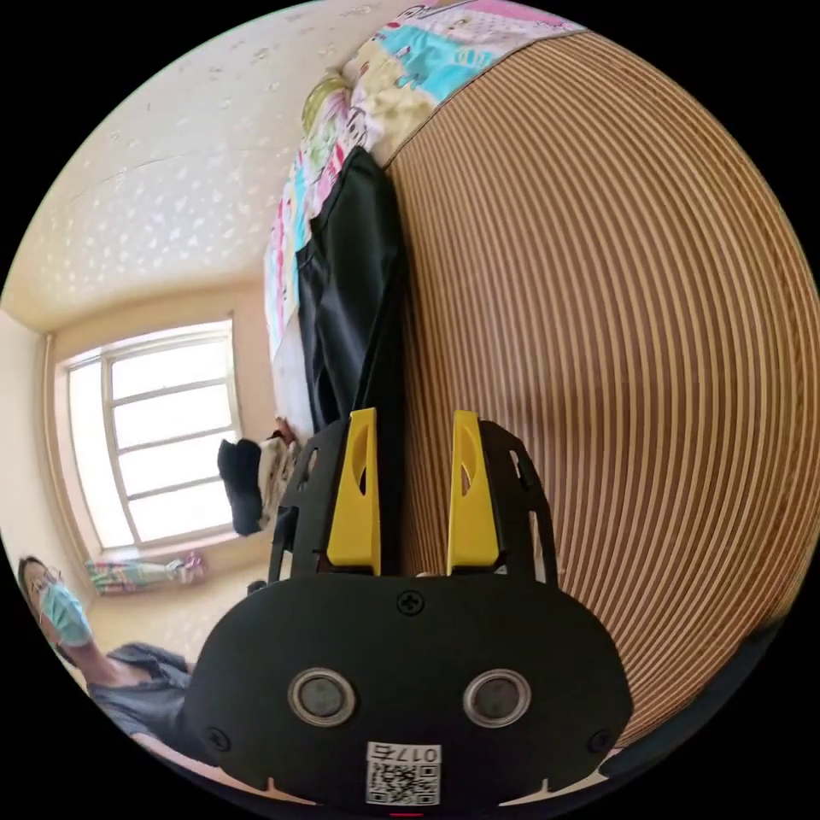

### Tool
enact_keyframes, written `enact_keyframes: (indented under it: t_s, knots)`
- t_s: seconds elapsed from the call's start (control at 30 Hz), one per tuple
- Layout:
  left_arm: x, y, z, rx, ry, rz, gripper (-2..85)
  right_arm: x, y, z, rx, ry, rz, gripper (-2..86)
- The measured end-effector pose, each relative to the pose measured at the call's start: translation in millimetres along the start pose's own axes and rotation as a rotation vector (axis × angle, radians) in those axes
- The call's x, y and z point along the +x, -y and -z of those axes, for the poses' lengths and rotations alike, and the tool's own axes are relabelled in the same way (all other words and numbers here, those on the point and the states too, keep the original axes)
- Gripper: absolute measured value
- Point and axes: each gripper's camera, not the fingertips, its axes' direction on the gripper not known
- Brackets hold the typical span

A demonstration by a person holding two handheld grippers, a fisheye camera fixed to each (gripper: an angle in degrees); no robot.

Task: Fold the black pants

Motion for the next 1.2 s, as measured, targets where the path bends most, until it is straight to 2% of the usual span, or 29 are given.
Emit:
enact_keyframes:
  t_s: [0.07,0.17,0.23,0.27,0.37,0.5,0.57,0.7,0.8,0.87,0.93,1.03,1.1,1.2]
  knots:
    - [-11,-5,5,0.007,-0.022,0.015,0.7,-19,23,-16,0.074,-0.062,-0.006,12.4]
    - [-25,-11,10,0.024,-0.073,0.031,0.6,-37,55,-50,0.117,0.024,-0.017,10.9]
    - [-33,-15,13,0.033,-0.084,0.021,0.6,-51,66,-66,0.136,-0.065,-0.041,8.7]
    - [-39,-19,16,0.045,-0.097,0.006,0.6,-70,67,-74,0.160,-0.206,-0.014,6.9]
    - [-53,-39,30,0.118,-0.192,-0.063,0.4,-150,47,-100,0.236,-0.518,0.213,4.3]
    - [-78,-79,68,0.232,-0.259,-0.148,0.3,-277,-19,-147,0.404,-0.631,0.545,2.7]
    - [-106,-106,99,0.296,-0.278,-0.114,0.4,-317,-33,-177,0.413,-0.593,0.618,2.5]
    - [-144,-130,139,0.376,-0.228,-0.045,0.7,-361,-22,-269,0.293,-0.408,0.620,2.4]
    - [-165,-133,158,0.373,-0.109,-0.007,1.3,-363,-17,-322,0.193,-0.278,0.616,2.4]
    - [-174,-130,168,0.337,0.025,0.001,1.8,-357,-30,-334,0.193,-0.274,0.598,3.0]
    - [-179,-126,168,0.292,0.060,-0.011,2.2,-344,-57,-339,0.171,-0.256,0.624,3.7]
    - [-177,-119,160,0.213,0.093,-0.040,2.3,-299,-121,-343,0.124,-0.334,0.652,5.2]
    - [-172,-117,155,0.169,0.121,-0.063,2.3,-251,-171,-350,0.070,-0.439,0.575,6.2]
    - [-161,-115,152,0.116,0.156,-0.105,2.1,-209,-213,-360,0.047,-0.418,0.441,7.3]
